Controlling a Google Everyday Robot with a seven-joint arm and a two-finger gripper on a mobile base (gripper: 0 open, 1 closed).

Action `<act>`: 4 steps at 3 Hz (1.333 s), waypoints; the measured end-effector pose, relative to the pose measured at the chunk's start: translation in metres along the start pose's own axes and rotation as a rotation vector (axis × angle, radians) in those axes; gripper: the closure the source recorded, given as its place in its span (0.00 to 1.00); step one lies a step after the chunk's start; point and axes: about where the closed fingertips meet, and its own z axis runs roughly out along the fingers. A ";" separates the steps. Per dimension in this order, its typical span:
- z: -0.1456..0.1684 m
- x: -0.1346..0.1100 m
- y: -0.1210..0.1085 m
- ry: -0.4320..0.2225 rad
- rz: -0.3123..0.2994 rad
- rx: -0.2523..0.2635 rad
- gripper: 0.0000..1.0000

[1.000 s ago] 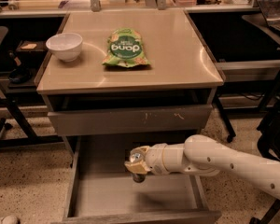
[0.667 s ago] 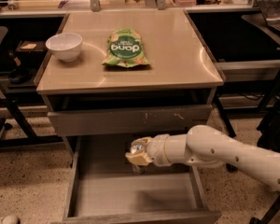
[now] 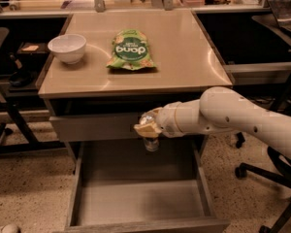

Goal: Pick redbull can from middle drawer and place on counter

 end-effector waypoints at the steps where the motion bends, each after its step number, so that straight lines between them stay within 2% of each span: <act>1: 0.000 0.000 0.000 0.000 0.000 0.000 1.00; 2: -0.027 -0.019 -0.005 -0.024 0.002 0.015 1.00; 3: -0.069 -0.041 -0.023 -0.040 0.023 0.058 1.00; 4: -0.148 -0.082 -0.062 -0.029 0.045 0.153 1.00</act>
Offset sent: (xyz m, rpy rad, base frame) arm 0.0013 -0.0353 0.0747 0.0426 -0.0423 -0.0427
